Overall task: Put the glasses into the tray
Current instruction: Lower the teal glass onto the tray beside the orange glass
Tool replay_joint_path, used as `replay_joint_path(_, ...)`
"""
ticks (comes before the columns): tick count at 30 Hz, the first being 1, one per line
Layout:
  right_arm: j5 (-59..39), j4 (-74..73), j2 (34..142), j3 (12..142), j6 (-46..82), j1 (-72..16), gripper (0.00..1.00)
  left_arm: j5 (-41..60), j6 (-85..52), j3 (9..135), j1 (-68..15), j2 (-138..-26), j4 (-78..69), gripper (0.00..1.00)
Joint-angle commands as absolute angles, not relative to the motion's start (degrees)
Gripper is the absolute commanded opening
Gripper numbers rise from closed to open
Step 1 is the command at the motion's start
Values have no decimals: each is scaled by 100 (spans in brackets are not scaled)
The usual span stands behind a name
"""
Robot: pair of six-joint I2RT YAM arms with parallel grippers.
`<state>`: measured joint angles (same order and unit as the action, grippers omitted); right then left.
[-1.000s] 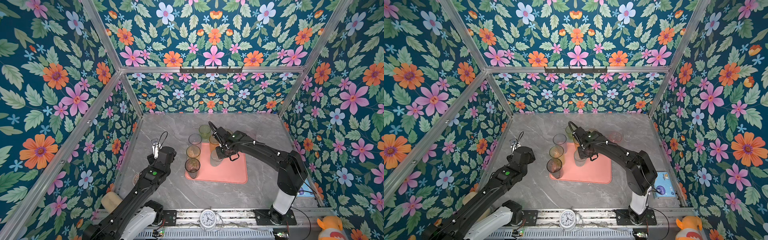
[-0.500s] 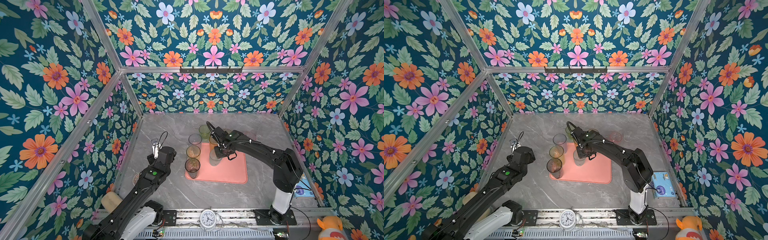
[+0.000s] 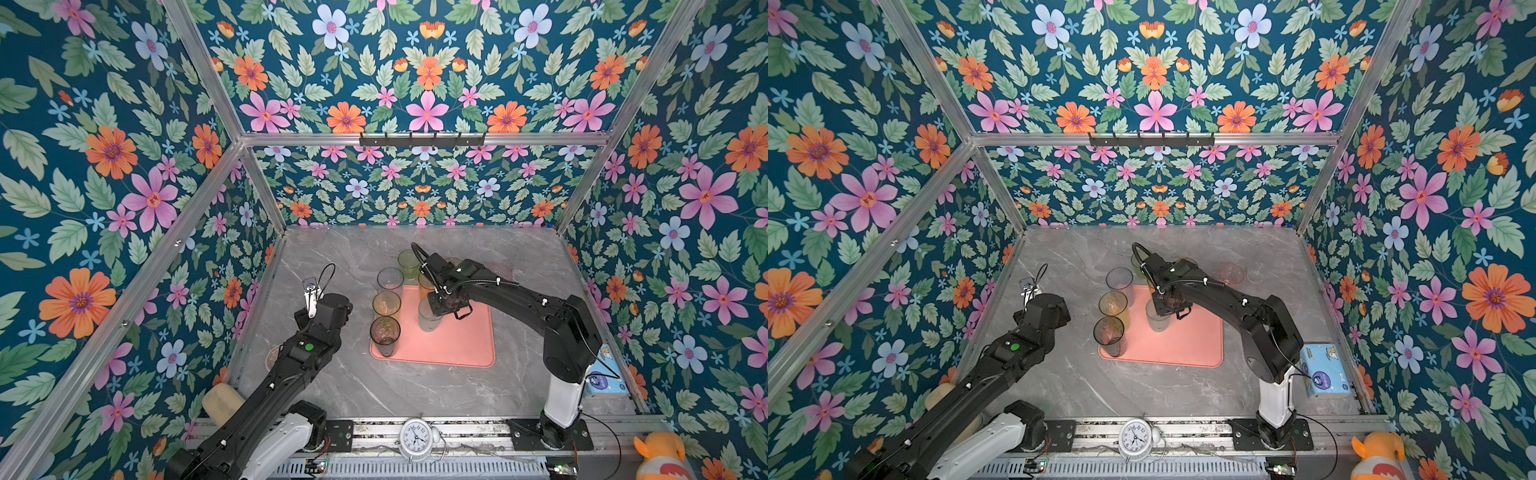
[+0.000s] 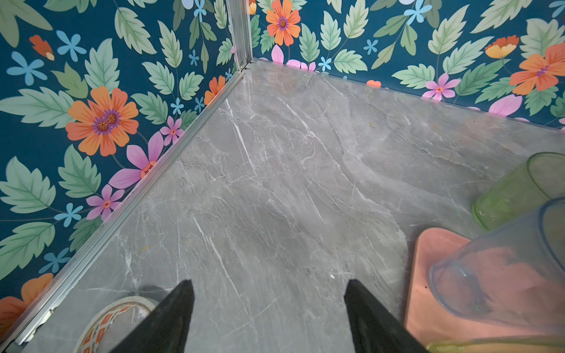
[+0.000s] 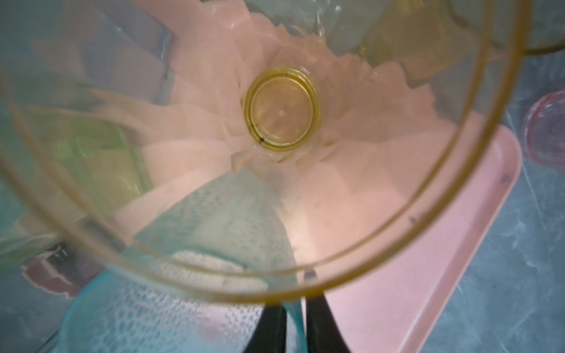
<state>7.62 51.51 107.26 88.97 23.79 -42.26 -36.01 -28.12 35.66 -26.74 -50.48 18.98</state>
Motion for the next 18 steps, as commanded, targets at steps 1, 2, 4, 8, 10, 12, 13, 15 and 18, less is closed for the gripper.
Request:
replay_joint_path(1,758,5311,10733,8925,2420,-4236,19,-3644,-2806,3551,-2674,-5023,1899,80)
replay_joint_path(2,763,5320,10727,8936,2434,-4236,20,-3645,-2804,3555,-2672,-5019,1904,80)
replay_joint_path(4,770,5323,10715,8938,2429,-4236,21,-3644,-2804,3560,-2672,-5007,1913,80)
replay_joint_path(8,791,5352,10664,8983,2426,-4236,23,-3642,-2807,3560,-2672,-5019,1909,80)
replay_joint_path(10,809,5370,10645,9018,2426,-4236,23,-3639,-2805,3560,-2674,-5027,1914,80)
replay_joint_path(12,787,5357,10626,9041,2419,-4233,24,-3639,-2809,3560,-2672,-5027,1910,80)
replay_joint_path(13,757,5351,10617,9053,2410,-4236,24,-3639,-2810,3560,-2676,-5015,1909,80)
replay_joint_path(15,707,5342,10609,9061,2420,-4236,24,-3639,-2804,3560,-2672,-5011,1916,80)
replay_joint_path(18,627,5313,10621,9063,2432,-4236,24,-3639,-2821,3553,-2674,-4997,1916,80)
